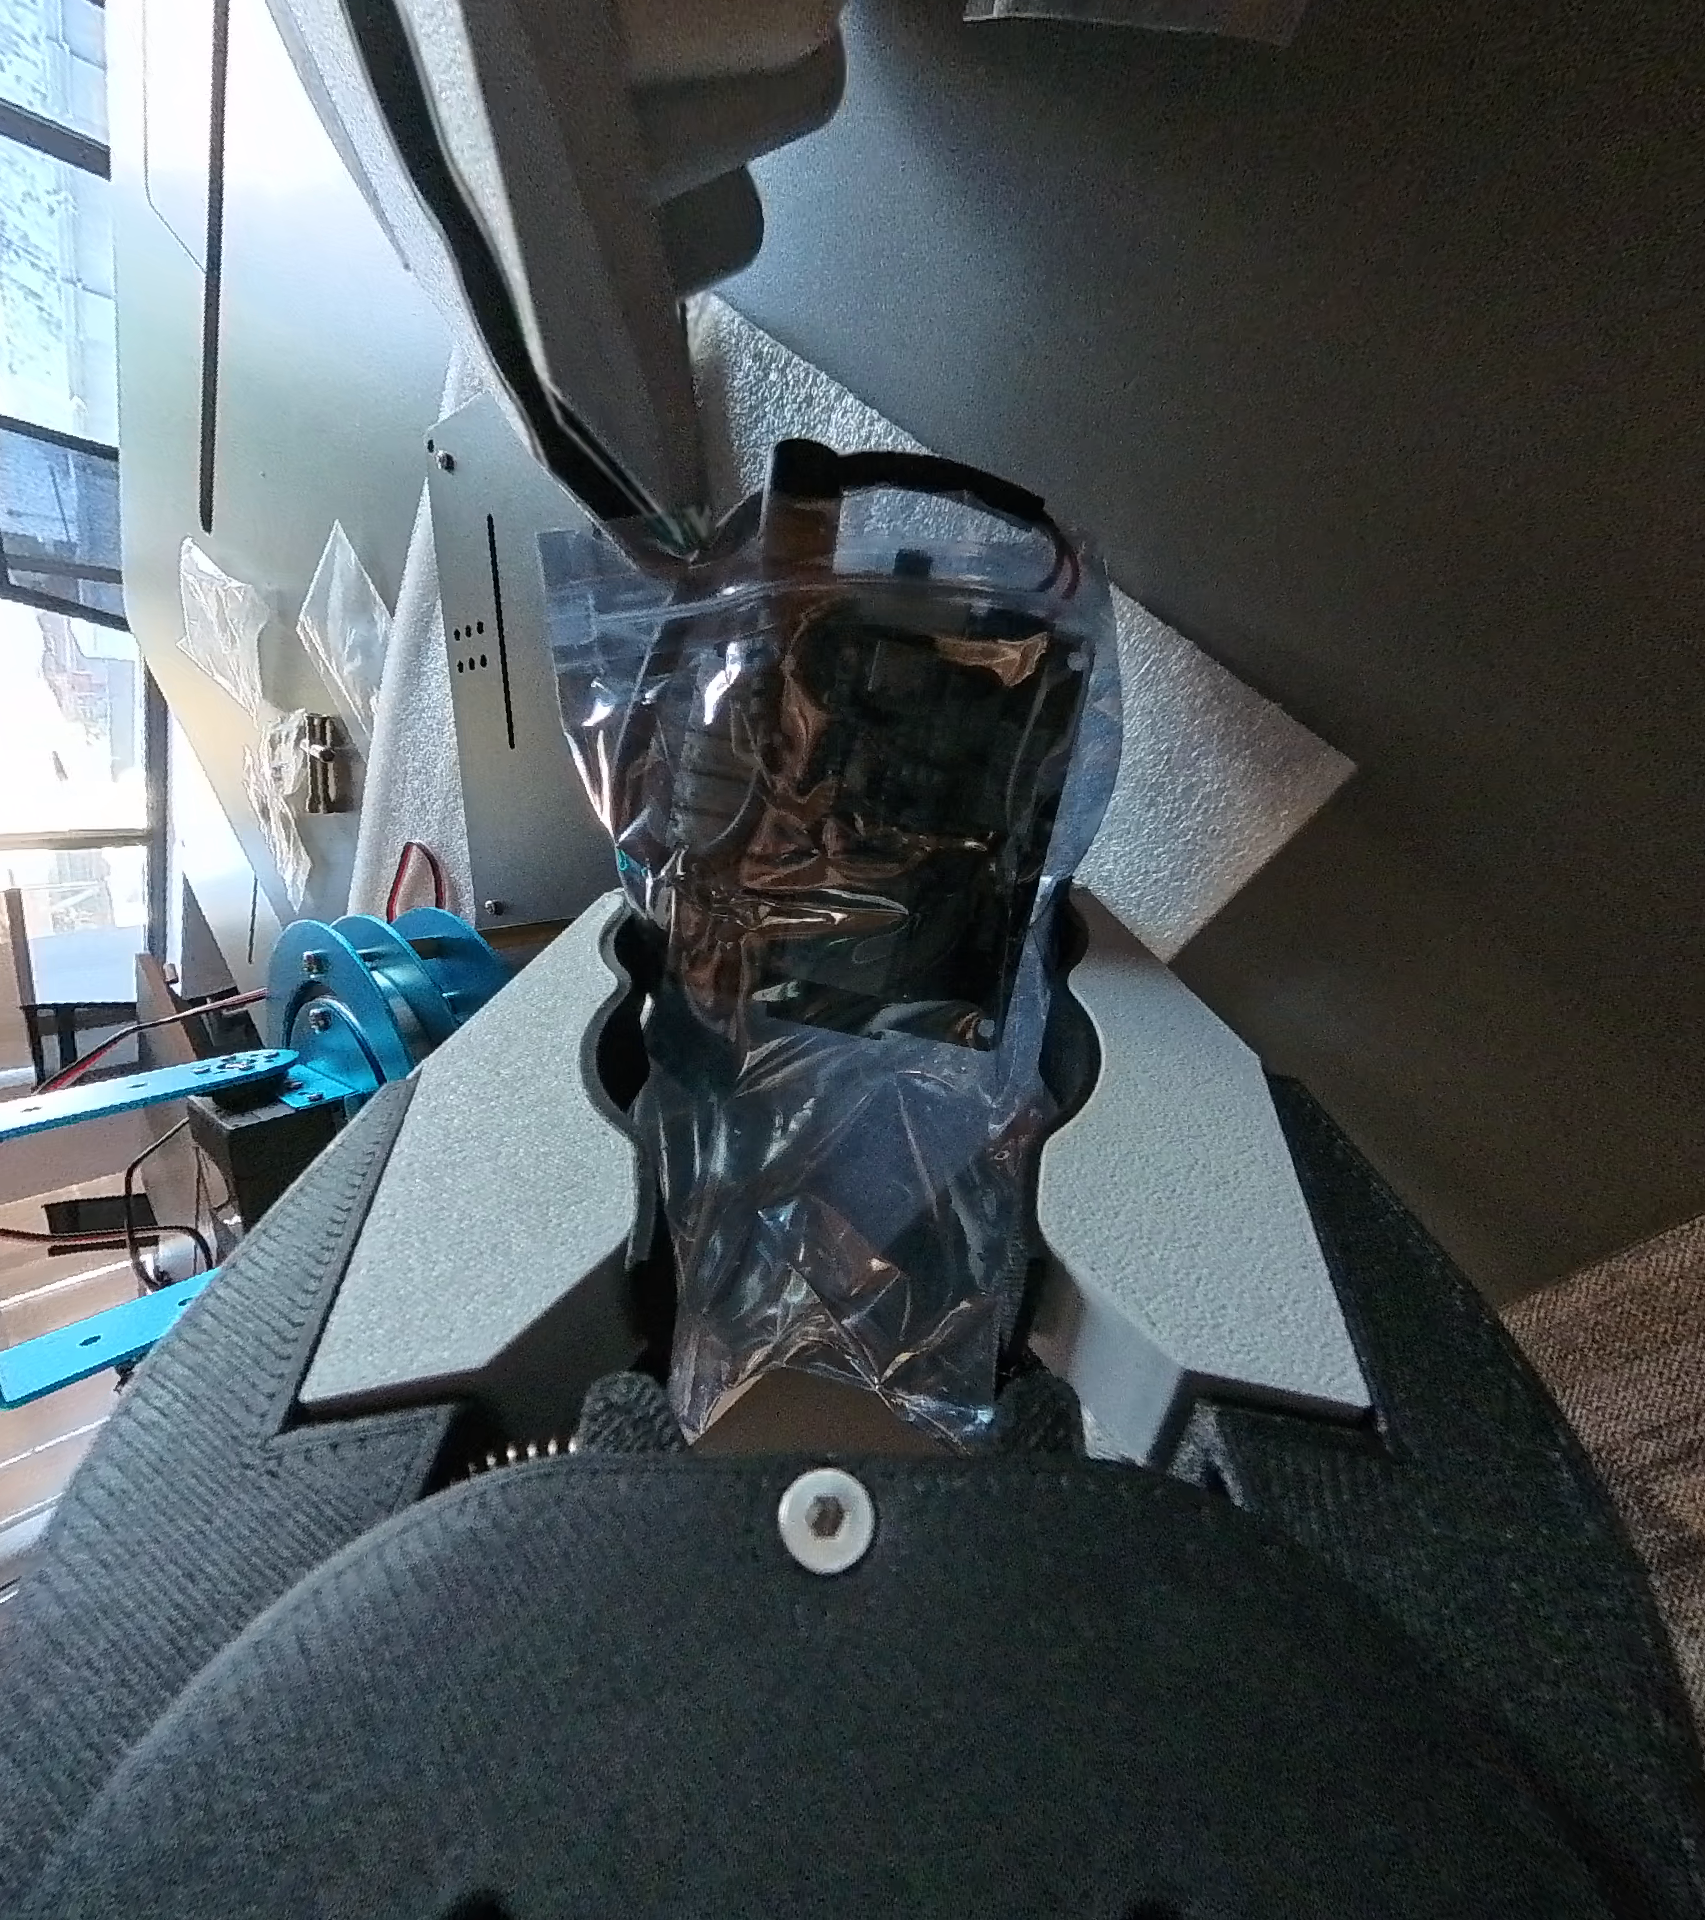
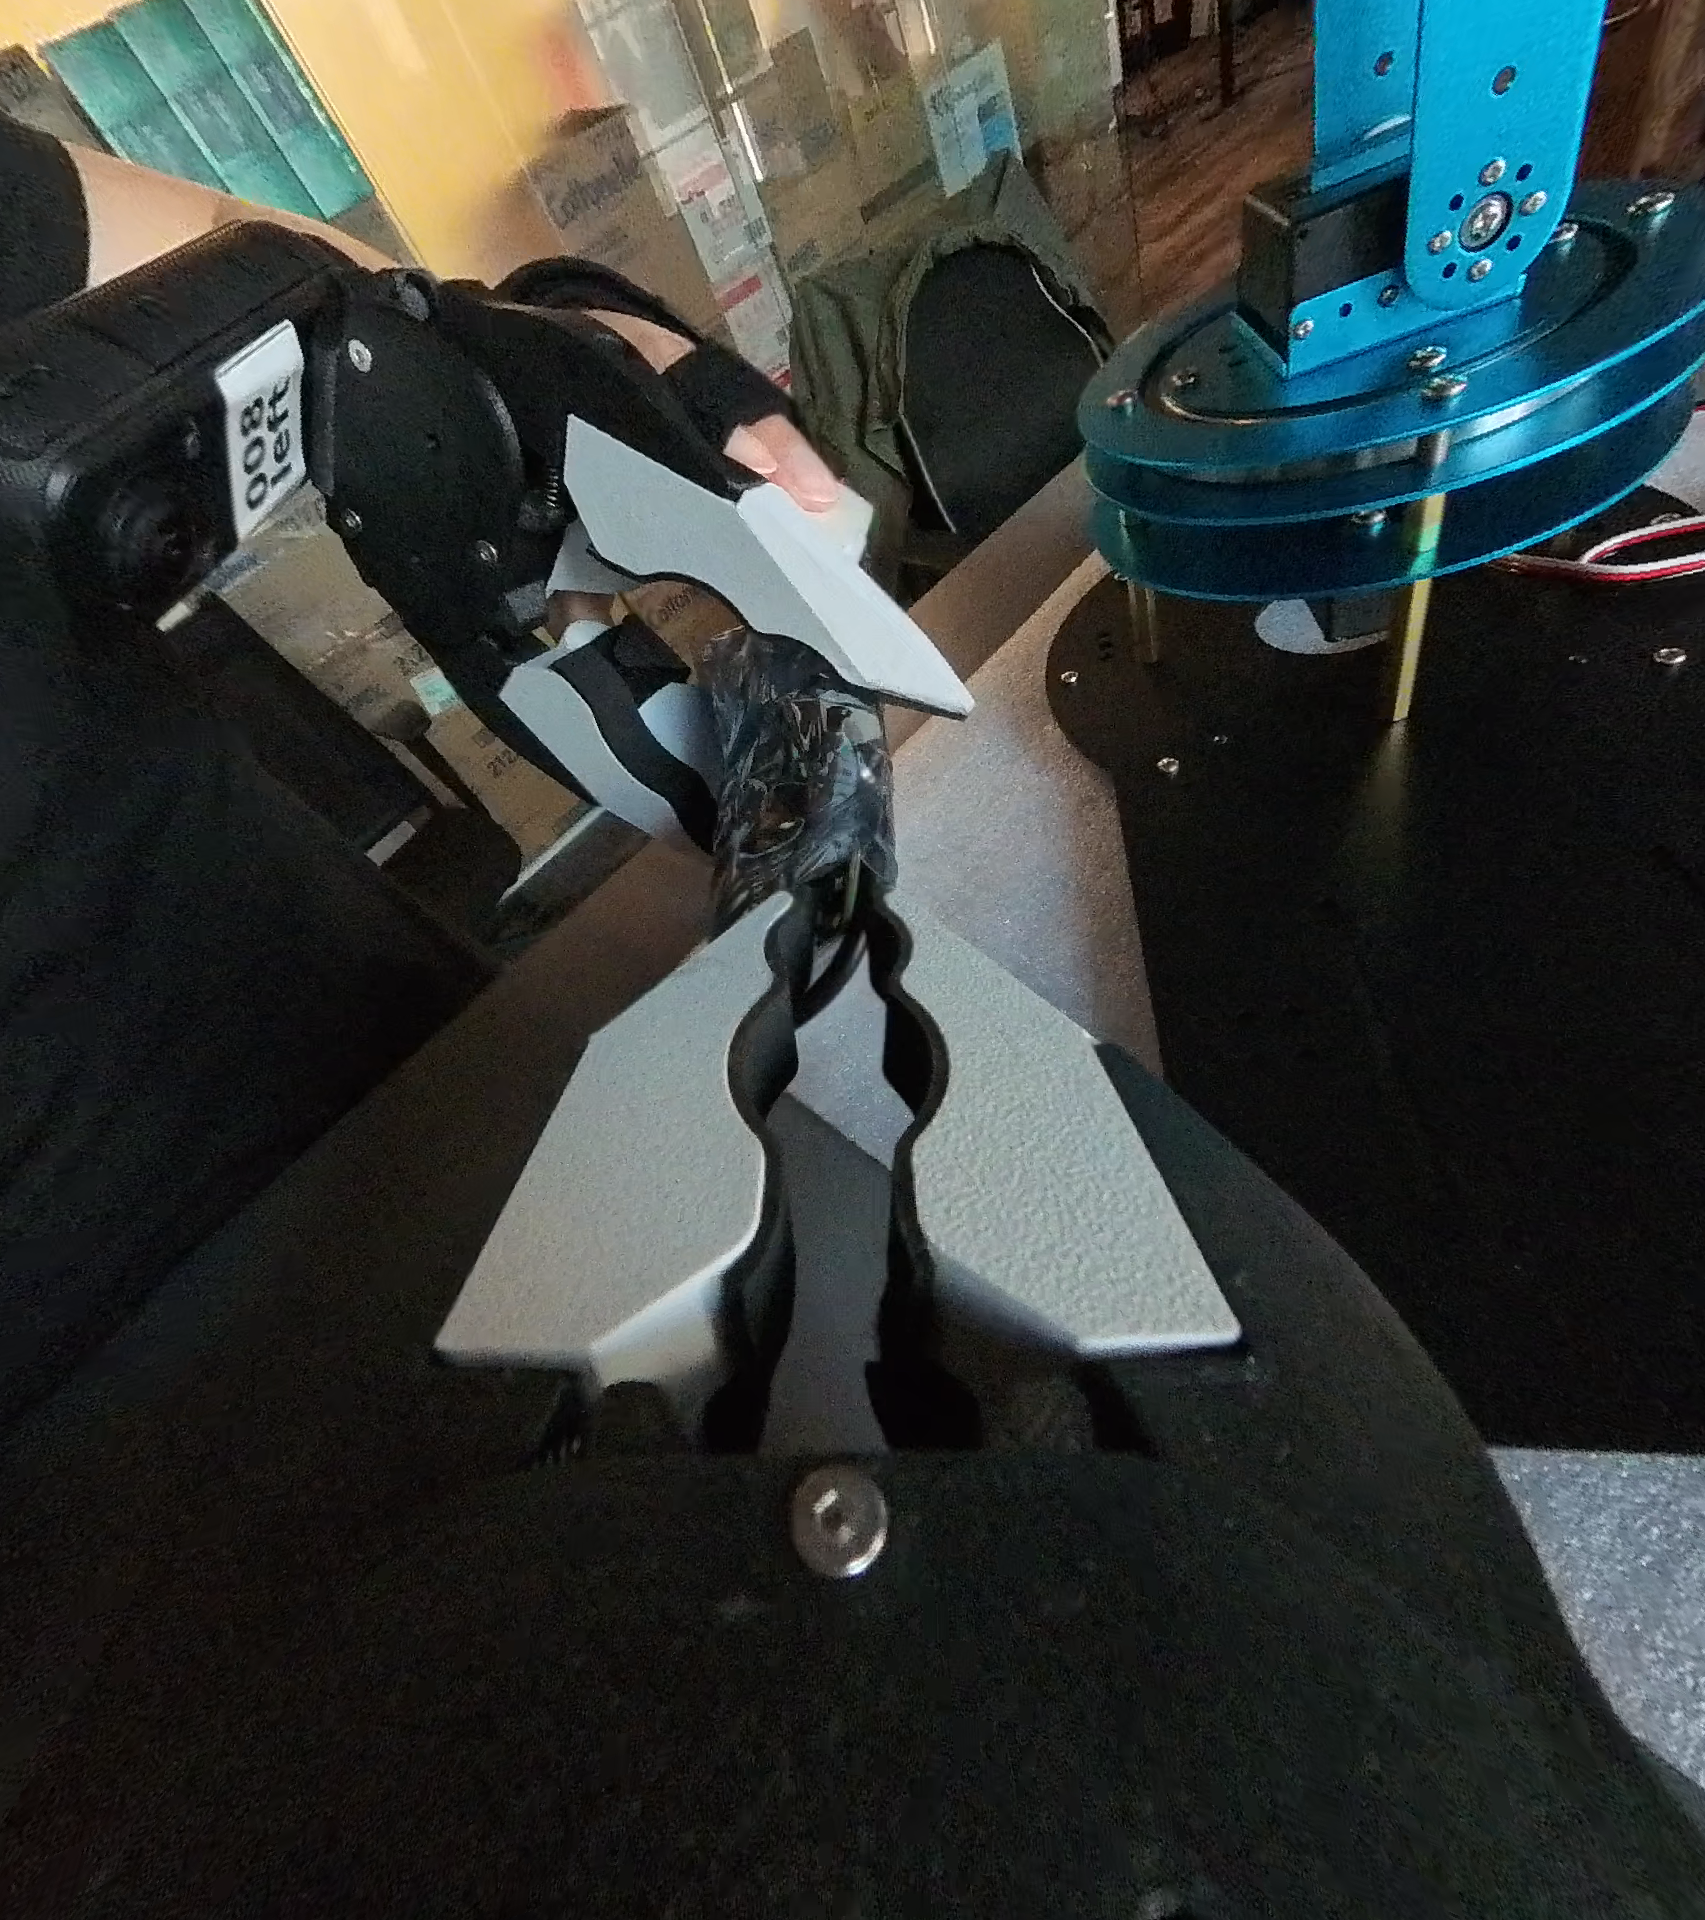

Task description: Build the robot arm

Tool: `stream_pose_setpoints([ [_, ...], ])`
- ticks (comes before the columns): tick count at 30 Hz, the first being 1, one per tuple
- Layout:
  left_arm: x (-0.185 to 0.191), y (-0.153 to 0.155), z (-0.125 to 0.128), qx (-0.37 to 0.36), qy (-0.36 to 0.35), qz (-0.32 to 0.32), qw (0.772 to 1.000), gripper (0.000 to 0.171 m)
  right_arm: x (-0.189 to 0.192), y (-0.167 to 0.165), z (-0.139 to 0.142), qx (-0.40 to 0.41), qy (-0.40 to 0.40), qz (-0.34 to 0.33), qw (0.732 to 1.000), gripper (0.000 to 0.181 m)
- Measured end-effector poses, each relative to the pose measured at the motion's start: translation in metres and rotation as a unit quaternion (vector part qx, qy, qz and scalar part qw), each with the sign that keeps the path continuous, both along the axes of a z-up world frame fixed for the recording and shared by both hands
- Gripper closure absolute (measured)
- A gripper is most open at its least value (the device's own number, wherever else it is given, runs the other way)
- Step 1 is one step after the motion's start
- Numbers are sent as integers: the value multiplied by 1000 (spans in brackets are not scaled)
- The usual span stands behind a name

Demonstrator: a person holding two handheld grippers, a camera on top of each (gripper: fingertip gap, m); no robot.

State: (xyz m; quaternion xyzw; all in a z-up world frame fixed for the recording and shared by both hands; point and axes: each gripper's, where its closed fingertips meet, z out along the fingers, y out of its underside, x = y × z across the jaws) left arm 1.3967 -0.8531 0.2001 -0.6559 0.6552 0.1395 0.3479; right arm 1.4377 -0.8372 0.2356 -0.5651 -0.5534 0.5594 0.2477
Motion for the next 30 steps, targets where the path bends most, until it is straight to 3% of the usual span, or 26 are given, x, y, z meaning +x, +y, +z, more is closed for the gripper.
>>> stream_pose_setpoints([
  [10,1,-1,0,3,3,-2,1000,97,-3,4,-7,96,-21,-54,994,159],
  [15,0,0,-1,-2,3,3,1000,96,7,8,-1,16,-31,-56,998,169],
  [20,1,-1,0,9,8,-6,1000,97,5,1,-14,-36,-63,-50,996,160],
  [25,1,-1,0,9,6,-6,1000,97,6,-7,-12,-99,-79,-32,991,176],
  [30,1,0,0,7,4,-3,1000,97,6,-8,-4,-197,-65,-21,978,176],
])
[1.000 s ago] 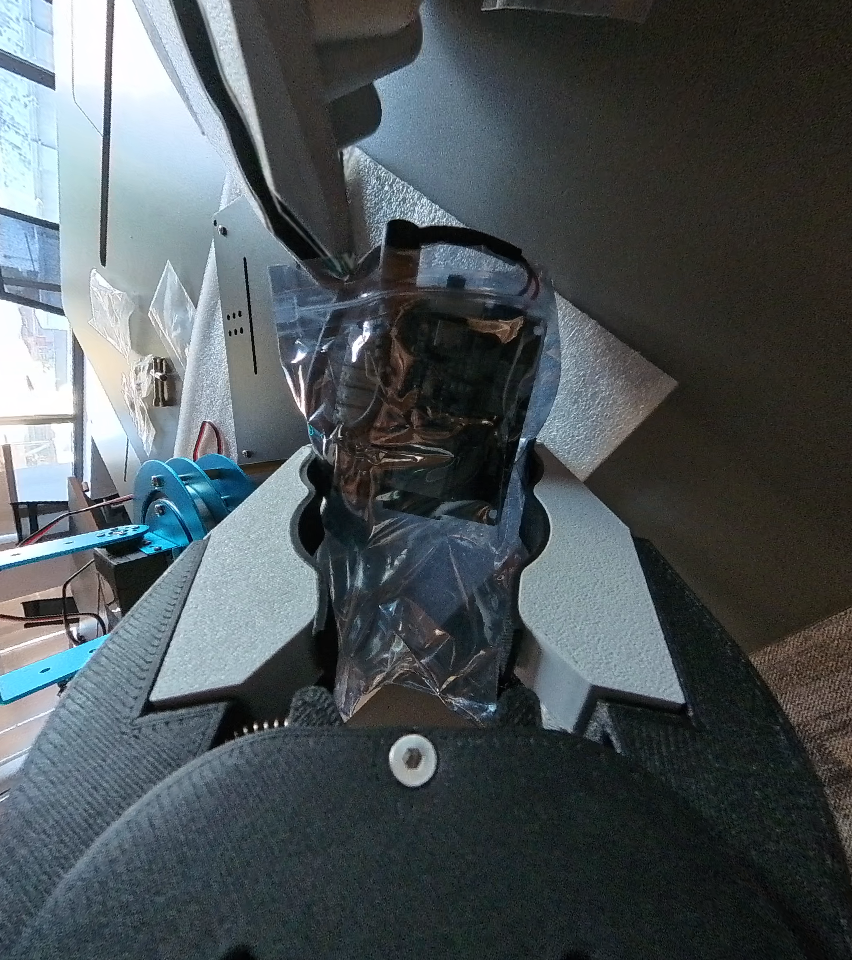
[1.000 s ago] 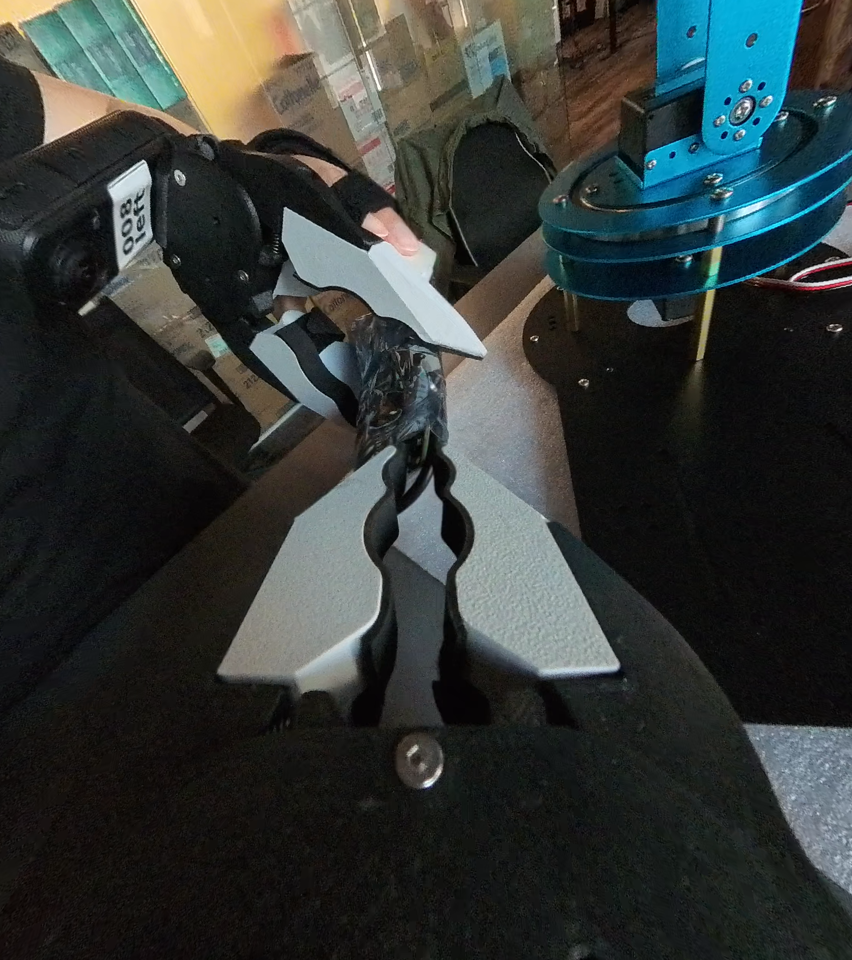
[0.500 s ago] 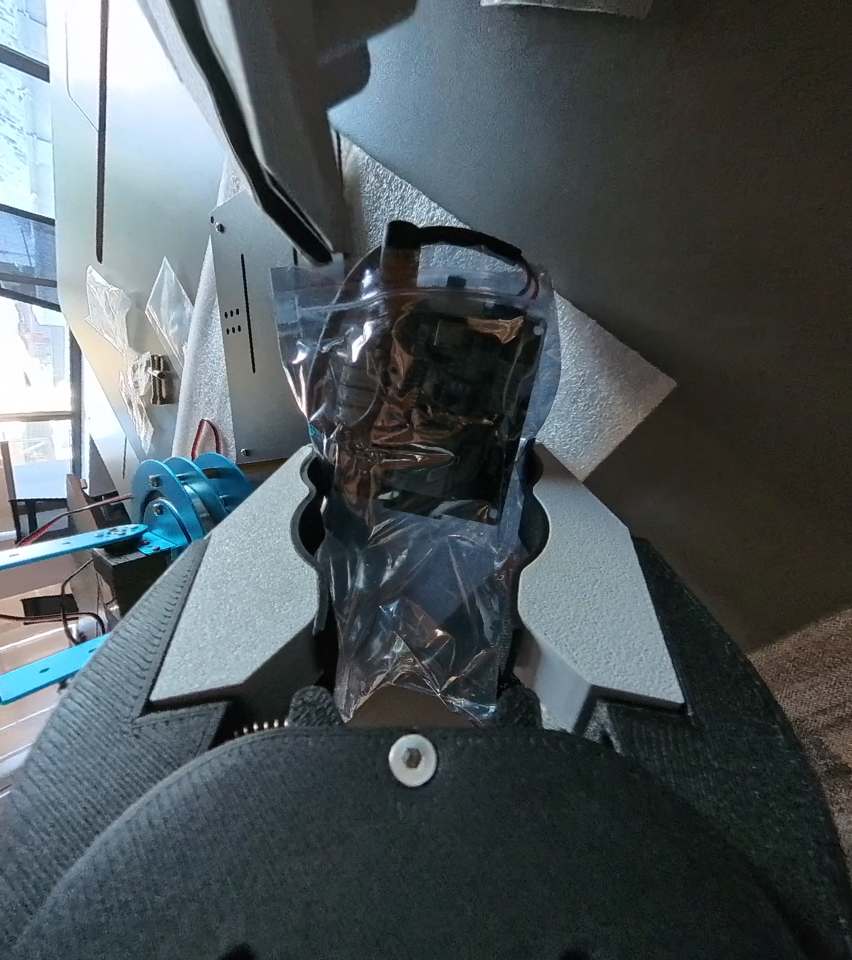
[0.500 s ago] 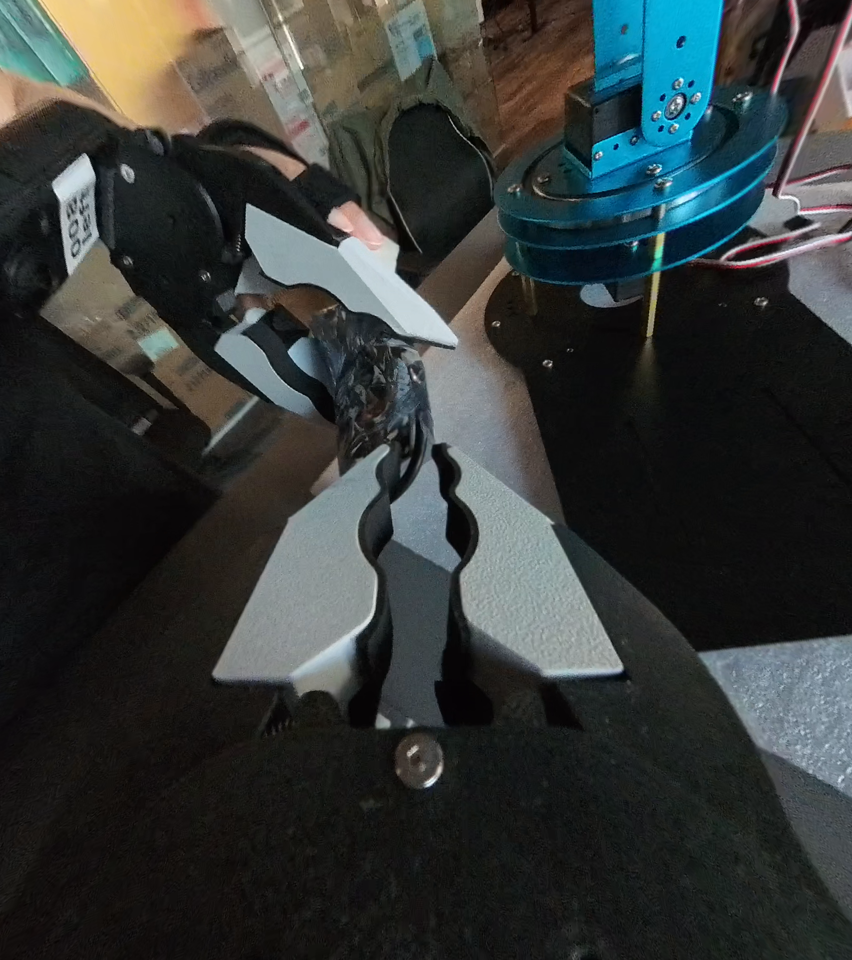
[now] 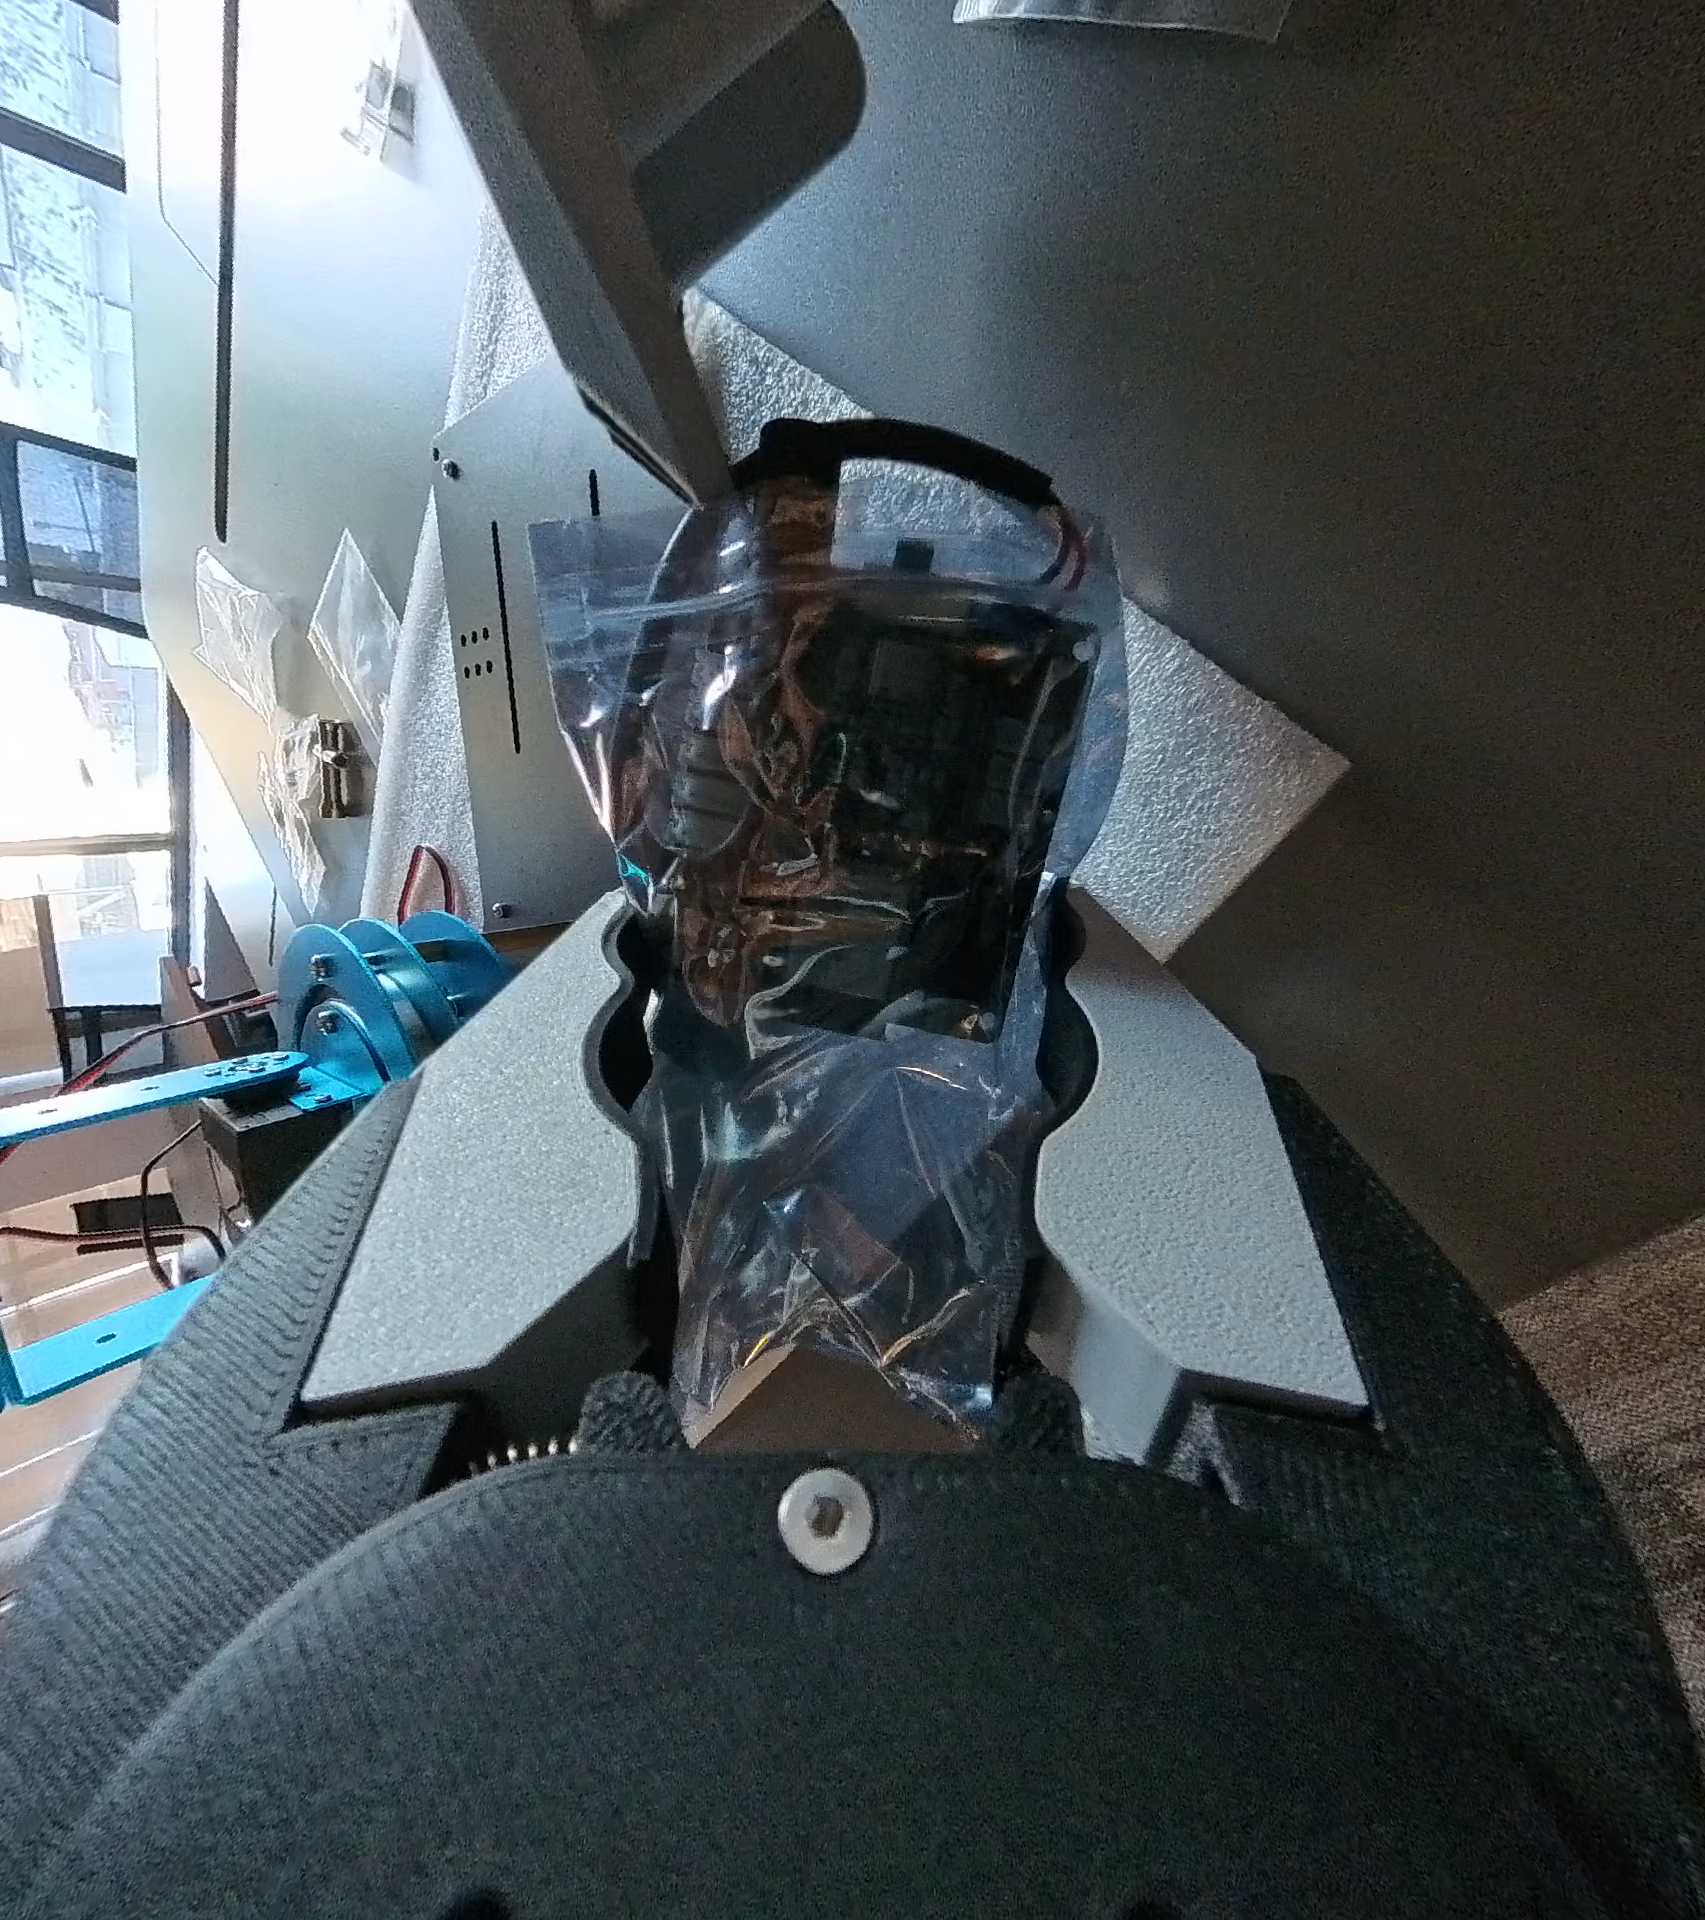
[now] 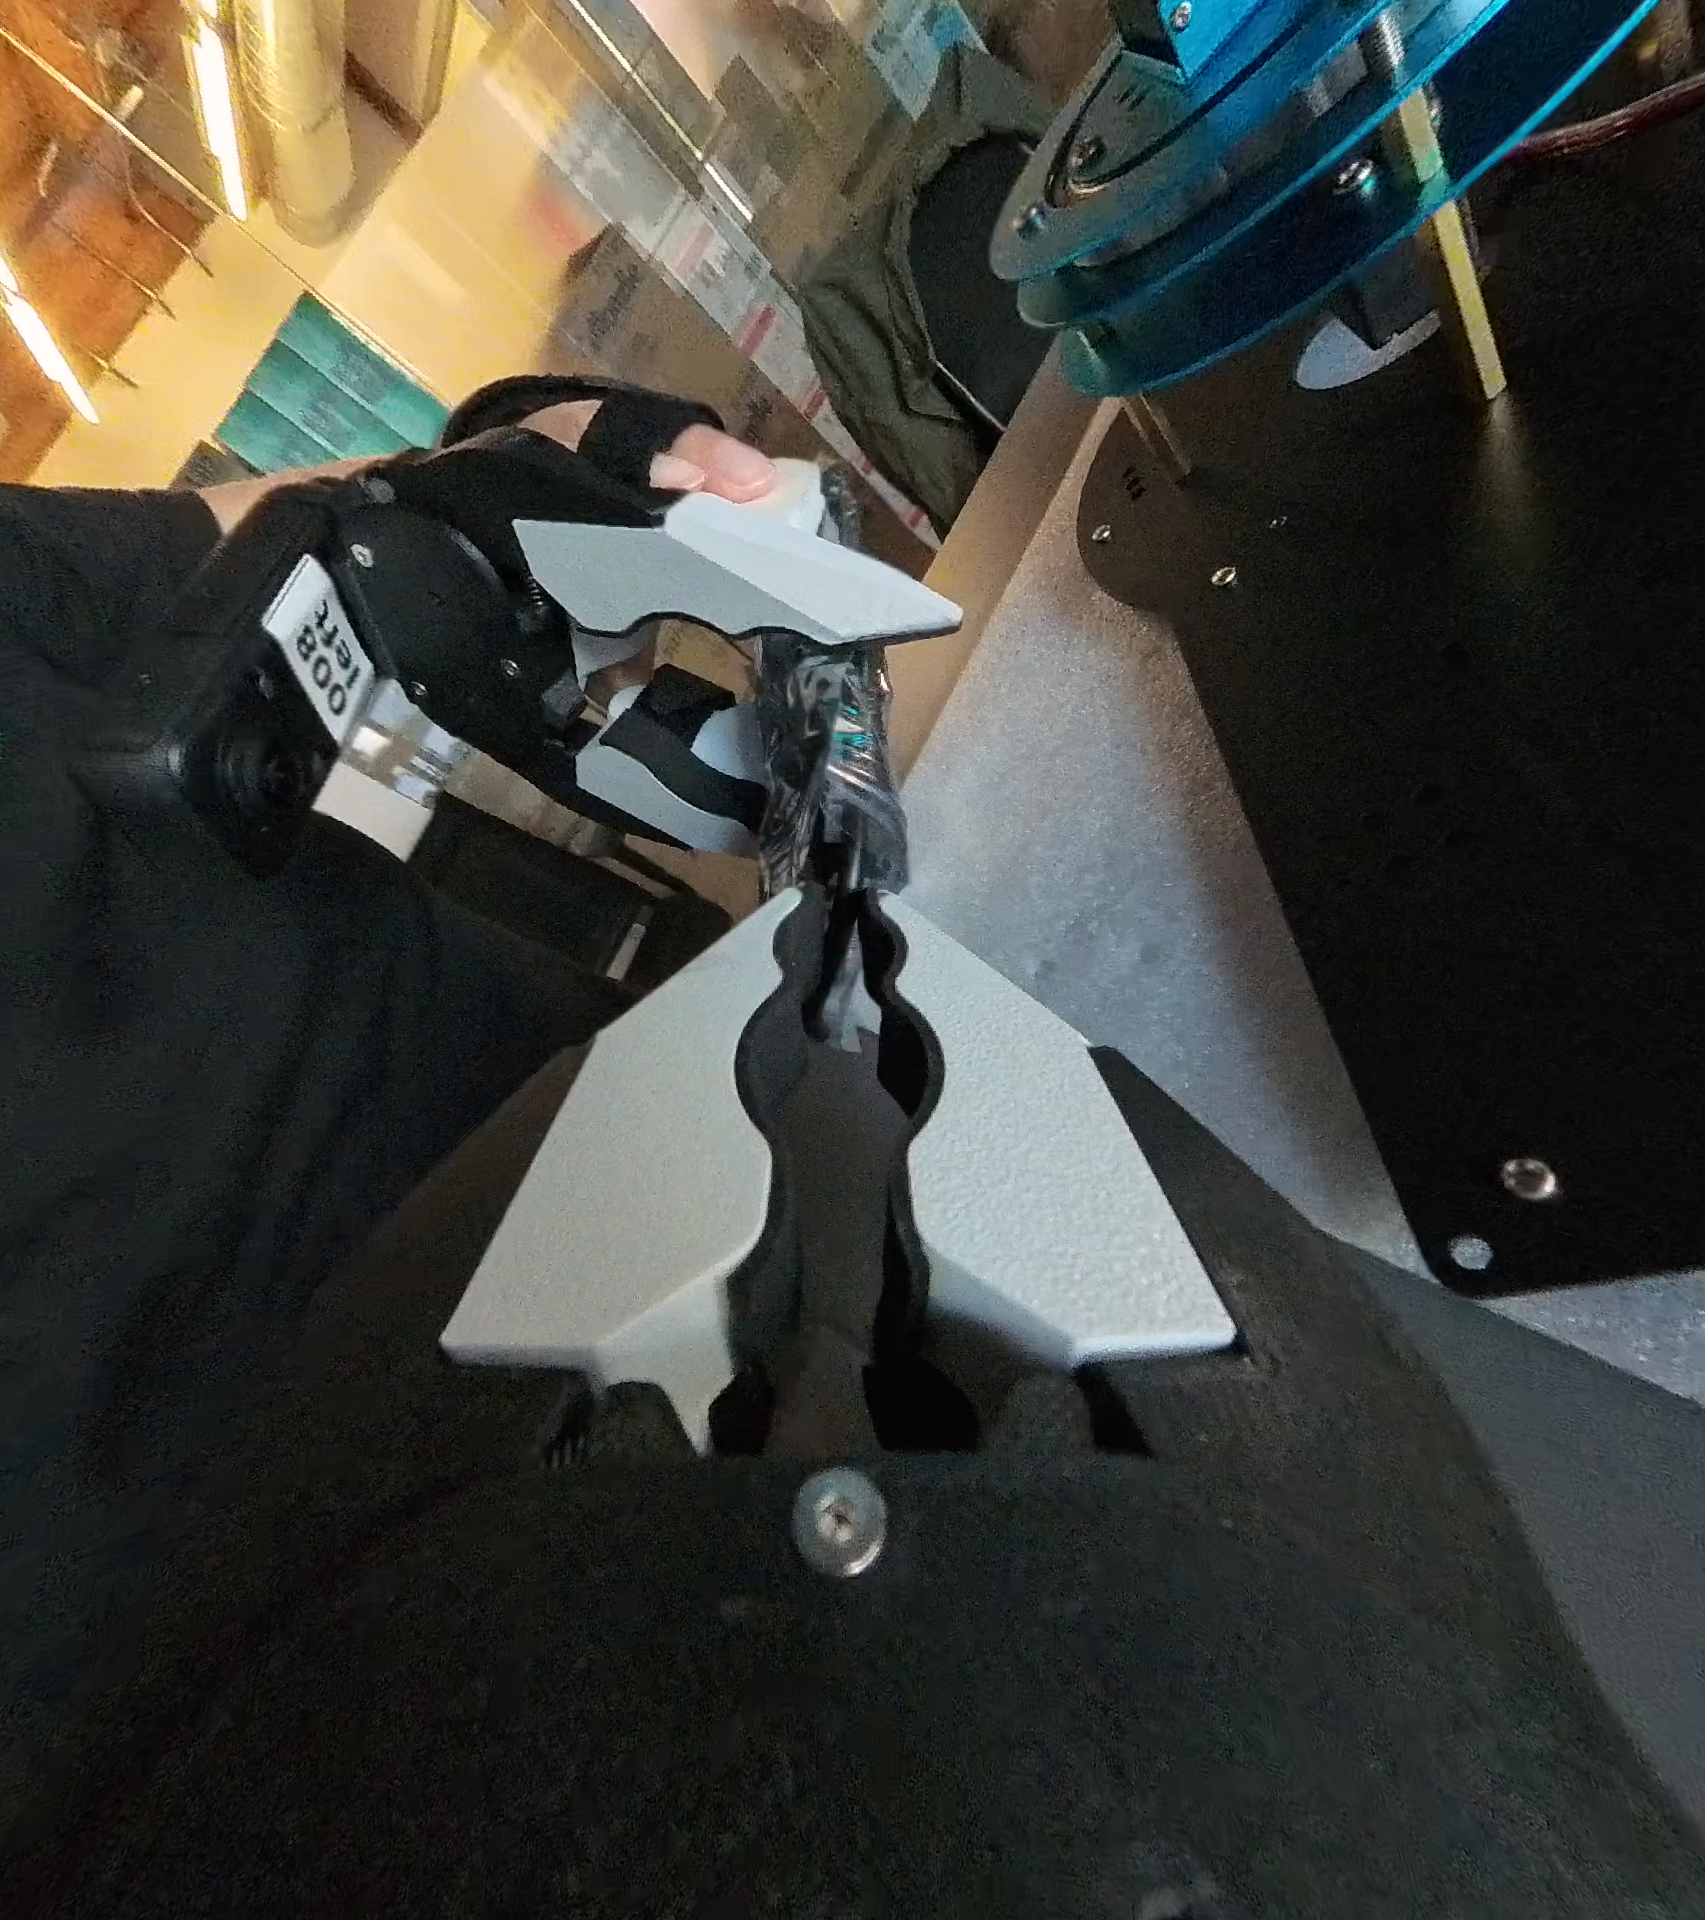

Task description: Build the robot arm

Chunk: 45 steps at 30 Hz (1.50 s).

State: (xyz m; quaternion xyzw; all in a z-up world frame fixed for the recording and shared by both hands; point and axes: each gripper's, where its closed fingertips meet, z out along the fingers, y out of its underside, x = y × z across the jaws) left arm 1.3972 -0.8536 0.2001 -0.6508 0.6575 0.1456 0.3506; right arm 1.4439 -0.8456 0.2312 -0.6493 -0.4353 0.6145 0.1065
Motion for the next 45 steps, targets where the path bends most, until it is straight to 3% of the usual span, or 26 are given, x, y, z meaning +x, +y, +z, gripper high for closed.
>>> stream_pose_setpoints([
  [8,1,0,-1,-4,0,-2,1000,98,-2,-7,10,-12,51,7,999,162],
  [14,1,0,-1,-4,1,-6,1000,98,-5,1,3,-21,35,-8,999,170],
  [23,1,0,-1,1,4,-10,1000,98,-7,3,-5,-9,-10,-12,1000,170],
  [27,1,0,-1,-3,3,-6,1000,99,-9,4,-8,-62,-41,-24,997,169],
  [32,1,-1,-2,-10,-2,-2,1000,100,-12,5,-10,-44,-50,-31,997,169],
  [35,1,-1,-2,-9,-1,-5,1000,100,-11,4,-10,-105,-53,-31,992,170],
  [39,3,-2,0,8,6,-20,1000,100,-6,-4,-3,-171,-28,8,985,173],
  [45,5,-2,0,18,9,-34,999,100,1,-10,-1,-171,1,68,983,171],
])
